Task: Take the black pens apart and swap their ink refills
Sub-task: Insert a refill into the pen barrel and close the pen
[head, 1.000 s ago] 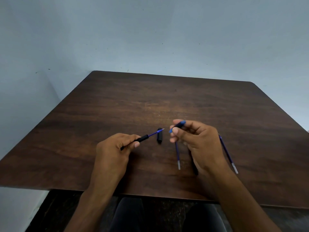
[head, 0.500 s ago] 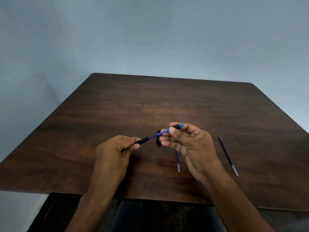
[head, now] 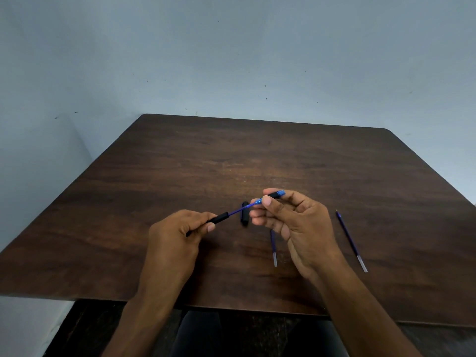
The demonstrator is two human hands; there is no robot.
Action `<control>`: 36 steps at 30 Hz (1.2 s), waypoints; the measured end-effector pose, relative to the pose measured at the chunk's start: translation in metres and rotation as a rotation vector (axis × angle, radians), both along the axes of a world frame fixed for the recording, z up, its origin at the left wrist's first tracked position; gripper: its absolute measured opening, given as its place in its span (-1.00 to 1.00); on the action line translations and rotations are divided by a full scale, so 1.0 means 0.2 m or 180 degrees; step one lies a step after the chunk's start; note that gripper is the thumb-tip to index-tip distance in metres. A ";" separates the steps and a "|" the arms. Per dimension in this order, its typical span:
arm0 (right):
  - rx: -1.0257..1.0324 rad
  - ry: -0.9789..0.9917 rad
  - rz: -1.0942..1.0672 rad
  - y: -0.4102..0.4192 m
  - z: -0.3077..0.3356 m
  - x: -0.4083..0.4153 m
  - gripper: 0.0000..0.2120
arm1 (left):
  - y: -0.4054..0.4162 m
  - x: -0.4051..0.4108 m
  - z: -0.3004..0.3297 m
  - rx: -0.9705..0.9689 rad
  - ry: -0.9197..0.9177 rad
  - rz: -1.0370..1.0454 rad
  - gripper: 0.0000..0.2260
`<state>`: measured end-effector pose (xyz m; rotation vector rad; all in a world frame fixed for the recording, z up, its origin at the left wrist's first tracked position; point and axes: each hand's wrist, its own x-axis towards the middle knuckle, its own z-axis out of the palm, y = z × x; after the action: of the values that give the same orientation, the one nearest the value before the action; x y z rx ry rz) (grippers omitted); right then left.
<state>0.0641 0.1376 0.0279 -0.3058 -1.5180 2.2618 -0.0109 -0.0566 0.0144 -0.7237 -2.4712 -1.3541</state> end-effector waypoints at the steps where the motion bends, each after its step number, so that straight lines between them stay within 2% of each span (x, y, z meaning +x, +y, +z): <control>1: 0.0004 0.0014 -0.0048 0.00 0.01 0.00 -0.74 | 0.00 0.00 0.00 0.0001 -0.0013 0.0008 -0.79; 15: 0.0090 -0.0013 -0.0112 0.03 0.05 0.02 -0.73 | -0.02 0.01 -0.01 0.0003 -0.0048 0.0007 -0.79; 19: 0.0506 -0.0224 -0.0304 0.05 0.02 0.02 -0.82 | -0.02 0.00 -0.01 0.0019 -0.0006 0.0016 -0.79; 25: 0.1139 -0.0334 -0.0327 0.05 -0.04 0.02 -0.74 | -0.01 -0.02 -0.02 -0.0017 -0.0022 0.0005 -0.79; 30: 0.0938 -0.0256 -0.0227 0.06 -0.05 0.02 -0.88 | -0.02 -0.01 -0.01 -0.0061 -0.0021 0.0006 -0.79; 36: 0.0657 -0.0260 -0.0175 0.06 -0.03 0.00 -0.90 | 0.00 0.00 0.01 -0.0071 -0.0024 -0.0017 -0.80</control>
<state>0.0634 0.1504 0.0209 -0.3781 -1.7459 2.0519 -0.0104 -0.0574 0.0163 -0.7318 -2.4958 -1.3354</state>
